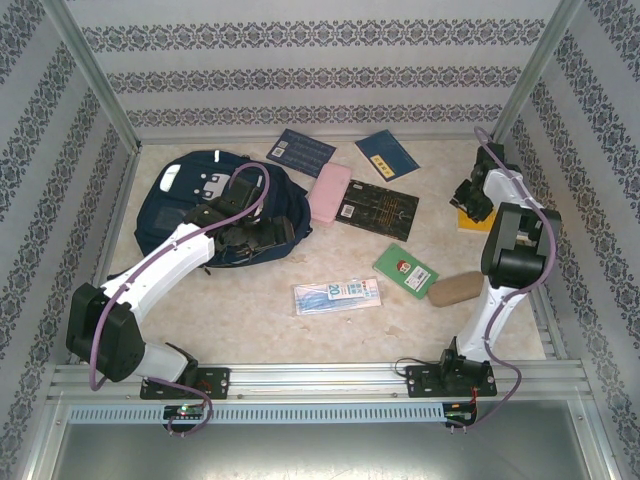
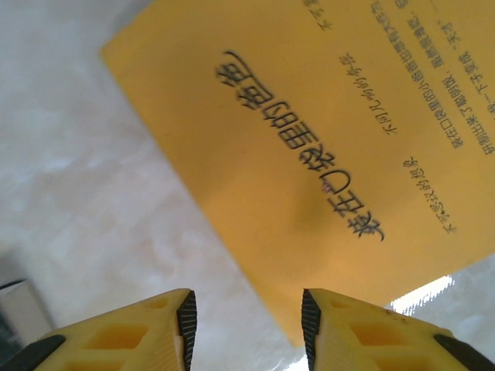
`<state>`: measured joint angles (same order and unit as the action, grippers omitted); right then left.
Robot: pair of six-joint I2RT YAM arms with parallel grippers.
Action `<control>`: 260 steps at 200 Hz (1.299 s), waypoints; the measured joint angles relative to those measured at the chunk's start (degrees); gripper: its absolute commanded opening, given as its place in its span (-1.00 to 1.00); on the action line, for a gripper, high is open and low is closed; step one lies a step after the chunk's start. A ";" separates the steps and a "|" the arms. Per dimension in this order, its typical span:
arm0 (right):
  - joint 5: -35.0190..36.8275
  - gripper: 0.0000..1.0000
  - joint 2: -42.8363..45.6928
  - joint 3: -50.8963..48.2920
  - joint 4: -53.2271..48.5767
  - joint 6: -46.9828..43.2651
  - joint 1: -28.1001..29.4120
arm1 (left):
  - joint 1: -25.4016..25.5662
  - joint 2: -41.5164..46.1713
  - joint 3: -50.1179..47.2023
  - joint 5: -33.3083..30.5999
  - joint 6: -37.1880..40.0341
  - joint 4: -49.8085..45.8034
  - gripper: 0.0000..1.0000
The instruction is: Pack books, pencil case, and school supplies into a backpack
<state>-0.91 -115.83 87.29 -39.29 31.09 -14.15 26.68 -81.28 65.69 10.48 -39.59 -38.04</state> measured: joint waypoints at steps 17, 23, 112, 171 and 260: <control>-1.95 -0.18 -2.54 0.09 -0.59 0.00 -0.09 | 0.00 0.00 0.00 0.00 -0.15 0.00 0.76; -2.21 -0.18 -3.10 0.09 -0.66 0.00 0.07 | 0.00 0.00 0.00 0.02 -0.20 0.00 0.76; -11.65 -0.20 2.49 -8.85 3.76 1.92 8.66 | 0.39 -1.01 0.00 0.55 -0.59 1.29 0.76; -12.02 -0.09 8.28 -15.78 3.63 2.82 16.87 | 1.18 -3.50 0.02 2.43 -0.83 3.56 0.74; -7.06 0.16 -0.02 8.02 0.39 -6.29 18.05 | 7.45 -15.52 0.79 3.39 -11.26 17.55 0.69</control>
<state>-7.97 -115.85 95.31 -38.89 24.80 3.90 34.13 -96.79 66.48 13.87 -50.85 -20.49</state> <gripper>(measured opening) 0.560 0.845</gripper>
